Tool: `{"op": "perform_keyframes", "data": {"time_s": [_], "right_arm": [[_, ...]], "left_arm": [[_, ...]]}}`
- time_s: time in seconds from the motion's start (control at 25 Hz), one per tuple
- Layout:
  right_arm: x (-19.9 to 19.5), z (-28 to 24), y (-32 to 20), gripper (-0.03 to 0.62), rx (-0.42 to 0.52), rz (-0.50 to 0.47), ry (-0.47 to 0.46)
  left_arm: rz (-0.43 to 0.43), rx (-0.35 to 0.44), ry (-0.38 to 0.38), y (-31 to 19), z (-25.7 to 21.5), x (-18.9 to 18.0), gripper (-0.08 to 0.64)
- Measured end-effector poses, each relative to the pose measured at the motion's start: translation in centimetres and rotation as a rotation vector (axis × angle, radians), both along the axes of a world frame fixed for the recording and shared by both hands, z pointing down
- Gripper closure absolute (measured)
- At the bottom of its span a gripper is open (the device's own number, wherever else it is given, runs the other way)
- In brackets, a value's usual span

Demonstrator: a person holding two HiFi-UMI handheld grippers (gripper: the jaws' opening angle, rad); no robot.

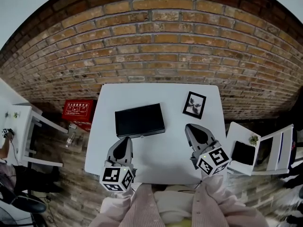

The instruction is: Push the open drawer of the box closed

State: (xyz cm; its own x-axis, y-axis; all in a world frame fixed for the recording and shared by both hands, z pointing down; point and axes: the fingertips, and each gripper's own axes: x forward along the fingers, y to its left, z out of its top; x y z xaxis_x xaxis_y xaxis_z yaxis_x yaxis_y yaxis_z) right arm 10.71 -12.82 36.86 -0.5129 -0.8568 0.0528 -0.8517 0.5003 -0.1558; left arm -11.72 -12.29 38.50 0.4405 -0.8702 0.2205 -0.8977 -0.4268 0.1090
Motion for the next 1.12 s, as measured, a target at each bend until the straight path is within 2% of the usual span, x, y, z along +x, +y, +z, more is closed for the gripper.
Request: {"op": "perform_keyframes", "data": {"time_s": [0.48, 1.12], "right_arm": [[1.5, -1.8, 0.8, 0.589, 0.042, 0.035, -0.046], [1.7, -2.3, 1.6, 0.589, 0.052, 0.058, -0.060]], "left_arm": [[-0.002, 0.086, -0.003, 1.2, -2.7, -0.6, 0.565], [-0.060, 0.089, 0.010, 1.8, -2.9, -2.4, 0.565]]}}
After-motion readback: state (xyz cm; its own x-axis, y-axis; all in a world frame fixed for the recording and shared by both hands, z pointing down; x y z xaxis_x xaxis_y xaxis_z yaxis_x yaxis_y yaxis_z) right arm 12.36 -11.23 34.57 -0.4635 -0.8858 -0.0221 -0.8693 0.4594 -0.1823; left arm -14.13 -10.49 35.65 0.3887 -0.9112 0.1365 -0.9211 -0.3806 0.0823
